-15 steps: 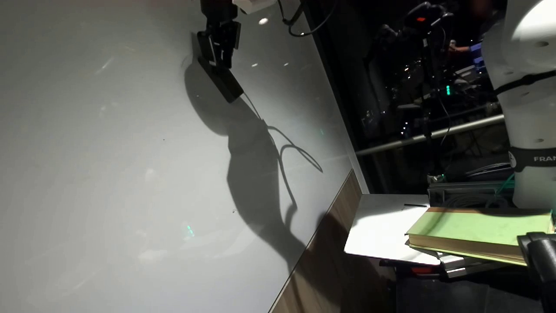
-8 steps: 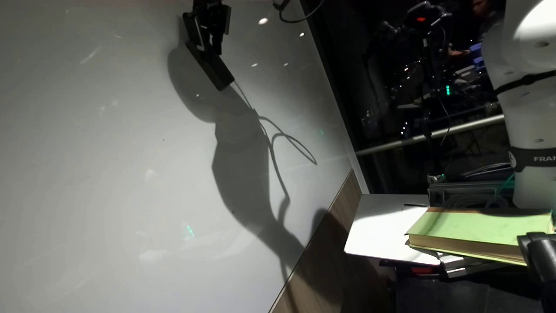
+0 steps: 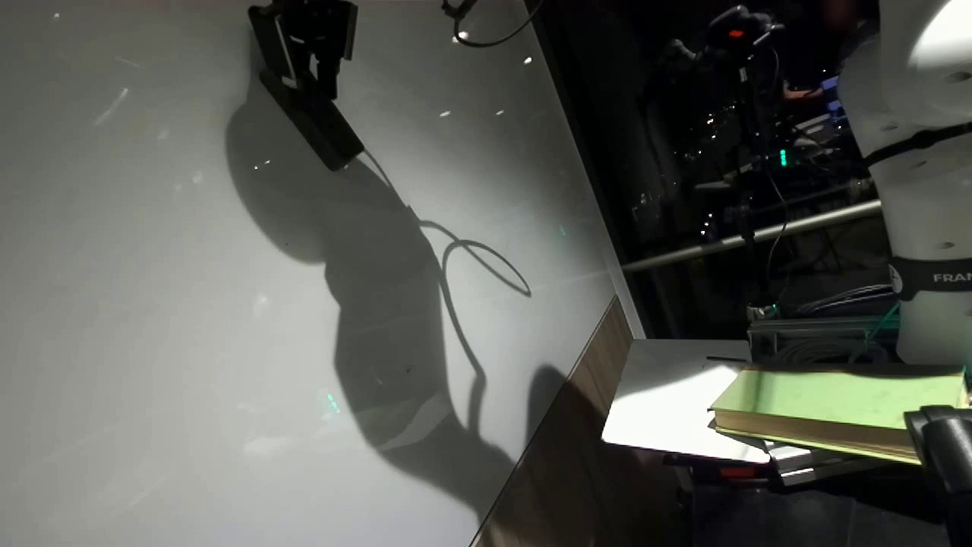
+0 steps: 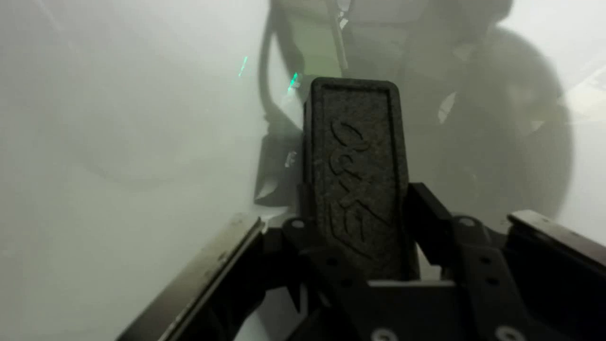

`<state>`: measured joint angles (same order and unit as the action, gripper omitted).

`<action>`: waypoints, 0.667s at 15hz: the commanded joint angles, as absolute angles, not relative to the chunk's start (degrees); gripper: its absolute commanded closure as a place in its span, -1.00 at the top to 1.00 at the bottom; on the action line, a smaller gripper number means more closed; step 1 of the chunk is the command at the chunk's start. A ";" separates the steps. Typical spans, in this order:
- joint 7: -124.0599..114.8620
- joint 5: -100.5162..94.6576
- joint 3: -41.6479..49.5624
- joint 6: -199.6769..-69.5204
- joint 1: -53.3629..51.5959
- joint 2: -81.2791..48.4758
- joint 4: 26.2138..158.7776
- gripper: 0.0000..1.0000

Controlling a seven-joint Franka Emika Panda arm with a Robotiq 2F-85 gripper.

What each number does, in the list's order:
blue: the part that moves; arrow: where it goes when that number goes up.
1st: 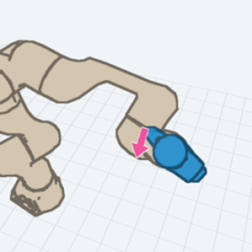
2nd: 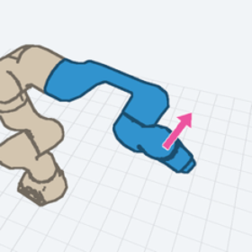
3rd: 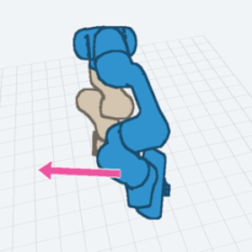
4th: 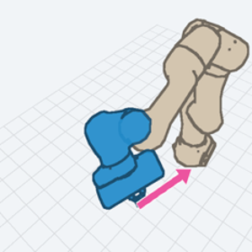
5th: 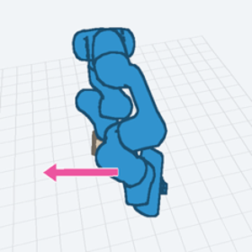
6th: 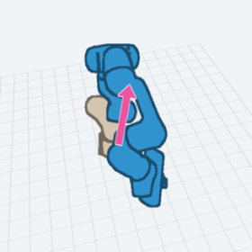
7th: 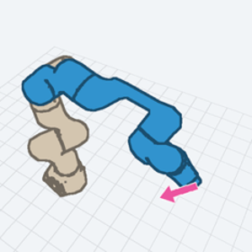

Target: Use the duster erase the markings on the board

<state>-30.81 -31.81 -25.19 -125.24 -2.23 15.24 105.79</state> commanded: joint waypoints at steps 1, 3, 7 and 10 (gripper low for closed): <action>-32.30 -34.66 -24.79 -127.92 -4.00 10.70 102.67 -0.47; -31.62 -33.86 -23.50 -128.46 -4.64 11.76 105.82 -0.47; -29.71 -29.43 -19.76 -129.80 -5.73 16.16 119.85 -0.47; -29.22 -28.09 -17.54 -129.86 -5.34 16.51 129.35 -0.47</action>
